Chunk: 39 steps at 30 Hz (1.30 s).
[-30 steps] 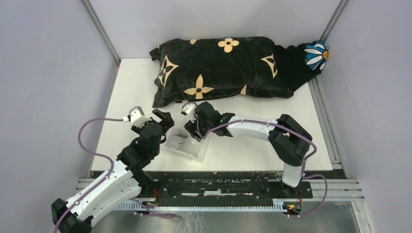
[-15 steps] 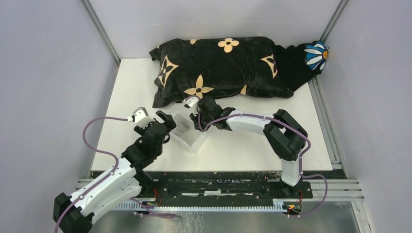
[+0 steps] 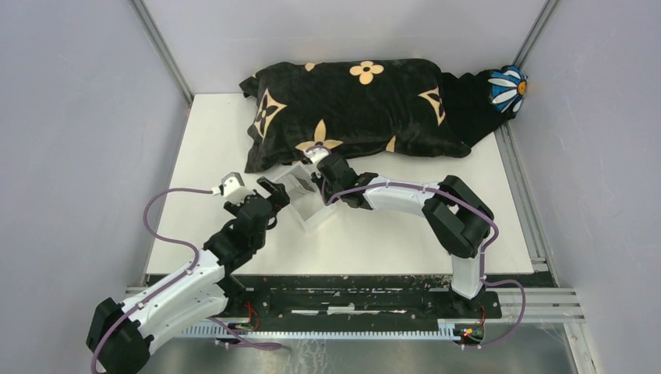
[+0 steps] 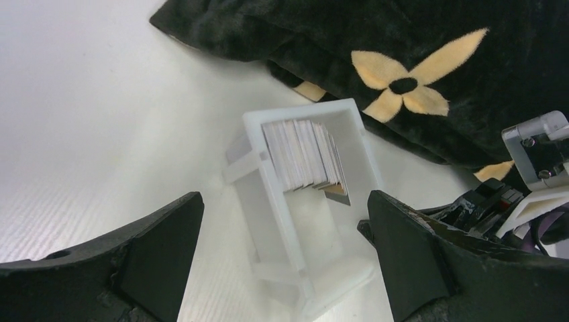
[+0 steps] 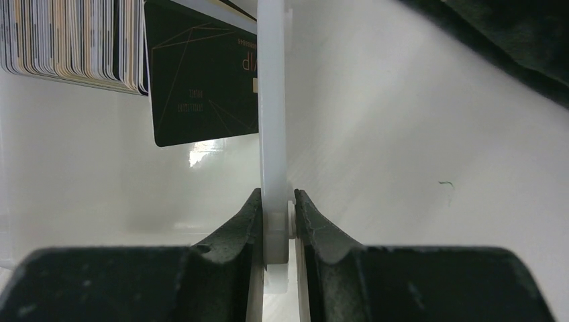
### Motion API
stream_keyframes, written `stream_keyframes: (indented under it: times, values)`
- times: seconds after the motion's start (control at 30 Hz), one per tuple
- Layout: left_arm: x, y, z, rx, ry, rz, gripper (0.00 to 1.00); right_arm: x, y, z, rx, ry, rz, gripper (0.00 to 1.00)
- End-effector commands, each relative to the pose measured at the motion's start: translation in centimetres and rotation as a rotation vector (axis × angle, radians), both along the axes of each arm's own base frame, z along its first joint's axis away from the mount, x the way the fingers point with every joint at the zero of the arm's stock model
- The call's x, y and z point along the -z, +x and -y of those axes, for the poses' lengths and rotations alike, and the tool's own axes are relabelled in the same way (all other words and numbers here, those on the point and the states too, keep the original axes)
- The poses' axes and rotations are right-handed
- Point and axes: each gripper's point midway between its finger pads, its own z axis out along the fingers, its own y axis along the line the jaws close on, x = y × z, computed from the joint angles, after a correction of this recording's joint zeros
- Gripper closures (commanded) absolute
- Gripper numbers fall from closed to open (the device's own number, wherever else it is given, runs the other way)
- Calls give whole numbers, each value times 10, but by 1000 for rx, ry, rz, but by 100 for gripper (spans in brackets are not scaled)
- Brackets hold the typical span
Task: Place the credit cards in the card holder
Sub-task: Move the storage box to the center of the board.
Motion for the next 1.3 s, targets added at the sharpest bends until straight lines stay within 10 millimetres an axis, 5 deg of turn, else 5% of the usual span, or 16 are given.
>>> stream_keyframes:
  times: [0.0, 0.1, 0.23, 0.43, 0.7, 0.87, 1.13, 1.27]
  values:
    - [-12, 6, 15, 20, -145, 83, 4, -29, 24, 12, 153, 36, 104, 99]
    - [-13, 5, 17, 36, -162, 100, 20, -29, 26, 20, 197, 14, 109, 99]
    - [-7, 5, 15, 29, -111, 65, 26, -25, 26, 26, 230, 2, 98, 94]
    - [8, 8, 15, 22, -41, -13, 49, -38, 19, 17, 185, -20, 153, 60]
    - [14, 7, 8, -7, -11, -29, 53, -79, 12, 8, 129, -64, 281, 51]
    - [17, 6, 5, -21, 1, -36, 58, -88, 5, 1, 97, -82, 298, 58]
    - [24, 6, 1, -48, 17, -57, 75, -75, 3, -15, 40, -104, 249, 92]
    - [29, 8, -1, -68, 35, -75, 81, -66, 5, -24, 20, -98, 218, 99]
